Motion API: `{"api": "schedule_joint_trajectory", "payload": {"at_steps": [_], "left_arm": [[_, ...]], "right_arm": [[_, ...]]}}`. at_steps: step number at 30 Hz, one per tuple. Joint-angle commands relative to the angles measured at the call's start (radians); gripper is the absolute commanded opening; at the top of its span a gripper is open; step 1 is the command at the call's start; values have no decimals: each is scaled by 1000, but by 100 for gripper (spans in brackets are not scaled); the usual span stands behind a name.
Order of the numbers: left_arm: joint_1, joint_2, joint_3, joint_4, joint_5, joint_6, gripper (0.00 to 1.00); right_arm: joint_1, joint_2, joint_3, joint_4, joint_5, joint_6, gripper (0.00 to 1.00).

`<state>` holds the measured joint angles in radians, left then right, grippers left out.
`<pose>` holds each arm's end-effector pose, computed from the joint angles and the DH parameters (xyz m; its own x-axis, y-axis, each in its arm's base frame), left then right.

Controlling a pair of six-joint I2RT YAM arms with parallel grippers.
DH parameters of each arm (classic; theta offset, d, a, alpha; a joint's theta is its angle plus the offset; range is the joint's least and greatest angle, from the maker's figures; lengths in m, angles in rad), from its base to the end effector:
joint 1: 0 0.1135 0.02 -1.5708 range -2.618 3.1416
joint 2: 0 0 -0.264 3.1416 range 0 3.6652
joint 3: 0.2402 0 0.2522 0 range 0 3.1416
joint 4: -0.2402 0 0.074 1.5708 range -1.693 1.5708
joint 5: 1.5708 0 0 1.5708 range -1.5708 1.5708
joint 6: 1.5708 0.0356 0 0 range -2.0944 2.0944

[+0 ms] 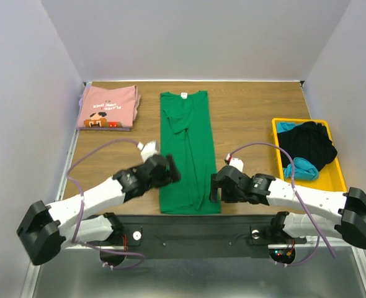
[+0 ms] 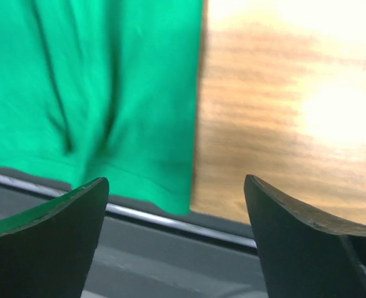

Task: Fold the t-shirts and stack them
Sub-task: Fold the tshirt

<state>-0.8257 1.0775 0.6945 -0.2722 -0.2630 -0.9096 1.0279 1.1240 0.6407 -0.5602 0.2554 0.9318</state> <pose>0.1631 -0.1632 0.2441 -0.7036 -0.3613 -0.6119 0.0239 0.8486 -0.5285 0.1138 0.1711 0.1972 -0.8785 0.0473 -0.4753 -0.0965 0.9570 0.2737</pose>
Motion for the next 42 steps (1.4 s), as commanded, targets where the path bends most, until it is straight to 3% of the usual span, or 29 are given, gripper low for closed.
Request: {"api": "schedule_joint_trajectory", "payload": {"at_steps": [1,5,9,12,14,17,21,25,27,32,35,36,42], "left_arm": [[-98,-149,-160,-56,0,-242,99],[-194,-220,-246,-105,39,-334,99],[-227,-157,-247,-154,73,-344,98],[-248,-107,-236,-177,96,-345,90],[-259,-84,-228,-209,100,-360,75],[-266,-61,-224,-269,97,-367,73],[-268,-47,-234,-259,117,-356,67],[-271,-31,-262,-234,163,-344,46],[-271,-31,-260,-243,145,-351,40],[-271,-40,-236,-205,131,-333,1],[-271,-53,-205,-197,107,-322,0],[-271,-59,-190,-191,87,-322,0],[-267,-96,-92,-190,-39,-305,0]], "right_arm": [[-2,-6,-12,-27,-54,-18,93],[0,52,-24,-24,-91,-10,82],[0,69,-50,37,-122,10,69],[0,69,-70,104,-181,15,66],[0,77,-82,132,-197,9,65],[0,88,-102,167,-228,12,62],[0,95,-118,197,-237,25,51],[0,97,-122,203,-242,39,39],[-2,94,-127,203,-242,42,35],[0,77,-121,203,-235,36,18],[0,65,-95,201,-209,29,13],[-2,65,-84,201,-190,22,6],[-20,89,37,198,-55,-13,3]]}}
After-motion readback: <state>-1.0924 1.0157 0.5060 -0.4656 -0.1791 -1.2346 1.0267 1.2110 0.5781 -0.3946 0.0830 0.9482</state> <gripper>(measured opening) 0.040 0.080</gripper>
